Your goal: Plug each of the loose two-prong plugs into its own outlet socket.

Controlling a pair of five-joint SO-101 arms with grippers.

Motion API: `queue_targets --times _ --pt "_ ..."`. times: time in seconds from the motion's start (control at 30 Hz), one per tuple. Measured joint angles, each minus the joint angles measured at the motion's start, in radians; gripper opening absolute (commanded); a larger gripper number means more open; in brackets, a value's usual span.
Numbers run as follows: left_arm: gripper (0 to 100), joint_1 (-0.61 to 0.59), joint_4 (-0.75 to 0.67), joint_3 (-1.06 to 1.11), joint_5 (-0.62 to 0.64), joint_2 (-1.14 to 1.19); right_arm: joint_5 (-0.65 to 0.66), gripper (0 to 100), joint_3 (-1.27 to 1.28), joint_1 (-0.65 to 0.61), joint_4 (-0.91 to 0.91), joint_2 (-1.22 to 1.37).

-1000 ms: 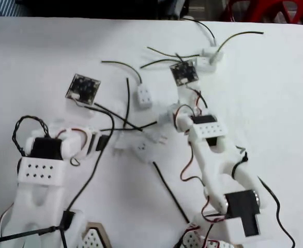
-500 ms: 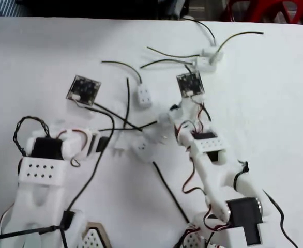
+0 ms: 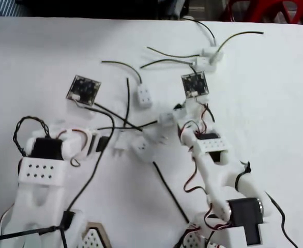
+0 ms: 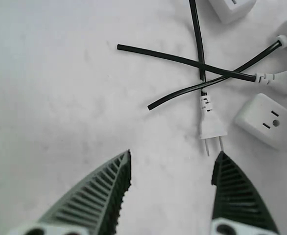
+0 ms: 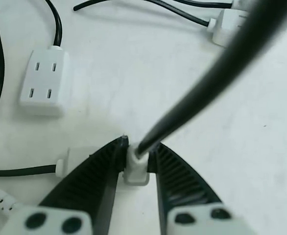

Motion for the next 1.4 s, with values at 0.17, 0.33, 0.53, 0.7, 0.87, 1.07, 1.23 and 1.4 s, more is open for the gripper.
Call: queue_targets --times 0.17,0.33,0.53,0.7,0.87,1.07,1.23,1.4 --pt "26 0.0 0.0 0.0 0.0 0.0 -0.002 1.7 0.0 -0.012 0.0 -0.002" --pt "26 0.0 0.0 0.0 0.0 0.0 0.0 1.7 0.0 -0.028 0.0 0.003" --pt "26 0.0 0.0 0.0 0.0 0.0 -0.002 1.7 -0.015 -0.025 -0.006 0.069" --pt "26 0.0 0.0 0.0 0.0 0.0 -0.002 1.7 -0.043 -0.023 0.023 0.091" --pt "26 0.0 0.0 0.0 0.0 0.0 -0.003 1.7 -0.091 -0.031 0.123 0.091" --pt "26 0.0 0.0 0.0 0.0 0.0 -0.003 1.7 -0.143 -0.031 0.152 0.157" --pt "26 0.002 -0.002 0.008 0.0 0.0 -0.003 1.7 -0.196 -0.031 0.222 0.183" --pt "26 0.0 -0.014 0.026 0.0 0.0 -0.003 1.7 -0.221 -0.005 0.238 0.184"
